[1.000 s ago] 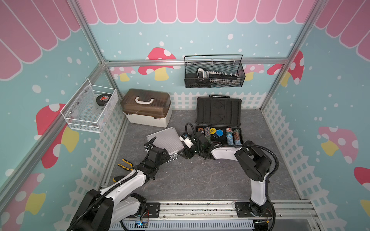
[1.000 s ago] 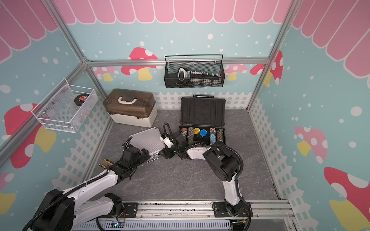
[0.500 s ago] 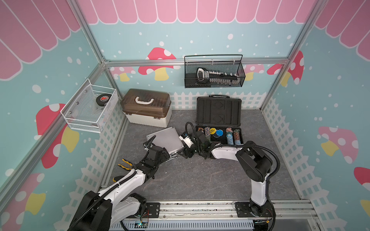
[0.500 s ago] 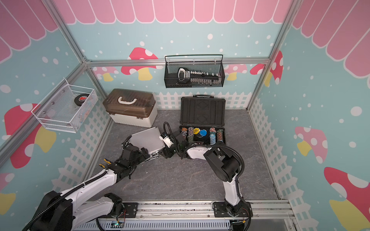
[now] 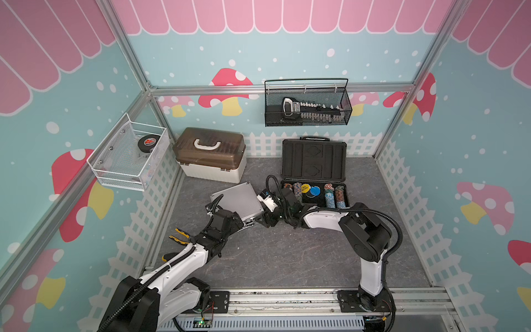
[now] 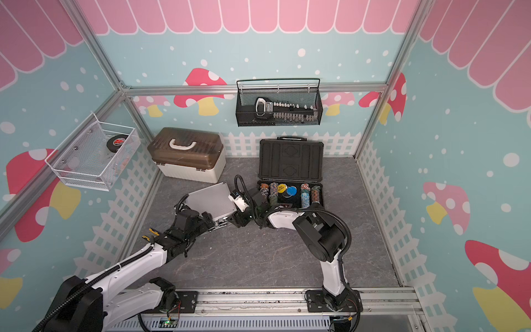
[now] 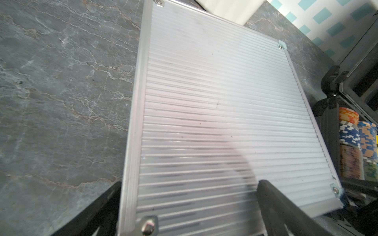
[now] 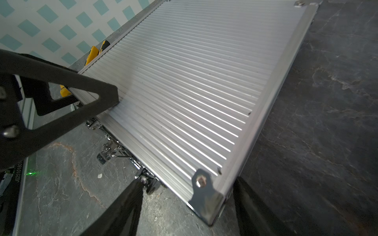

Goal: Close the poker set cases
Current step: Adjust the case lid of the poker set case, then fasten the fastener on the poker set case.

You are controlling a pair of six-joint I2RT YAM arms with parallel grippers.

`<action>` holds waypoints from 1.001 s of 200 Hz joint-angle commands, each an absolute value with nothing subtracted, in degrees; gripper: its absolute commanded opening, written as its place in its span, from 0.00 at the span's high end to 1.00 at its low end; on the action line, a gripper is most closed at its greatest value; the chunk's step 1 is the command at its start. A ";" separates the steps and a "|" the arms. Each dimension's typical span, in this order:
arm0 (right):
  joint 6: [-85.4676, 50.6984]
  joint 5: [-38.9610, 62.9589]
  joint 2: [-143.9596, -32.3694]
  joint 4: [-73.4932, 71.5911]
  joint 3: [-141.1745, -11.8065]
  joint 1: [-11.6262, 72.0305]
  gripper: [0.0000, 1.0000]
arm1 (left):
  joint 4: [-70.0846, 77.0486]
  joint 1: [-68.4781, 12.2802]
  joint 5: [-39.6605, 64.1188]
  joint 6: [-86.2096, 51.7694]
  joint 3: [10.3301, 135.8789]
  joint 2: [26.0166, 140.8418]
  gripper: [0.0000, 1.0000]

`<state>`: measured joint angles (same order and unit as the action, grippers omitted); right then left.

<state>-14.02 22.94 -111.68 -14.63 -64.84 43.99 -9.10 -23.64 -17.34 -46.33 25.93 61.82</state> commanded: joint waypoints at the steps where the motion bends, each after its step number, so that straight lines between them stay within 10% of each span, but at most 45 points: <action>1: -13.59 28.80 -110.48 -17.96 -64.24 47.02 0.30 | -5.66 -24.26 -14.88 -47.00 25.10 61.01 0.01; 200: 2.81 11.91 -100.76 -5.36 -60.36 46.93 0.27 | -25.74 -24.27 -26.03 -41.42 36.62 58.38 0.01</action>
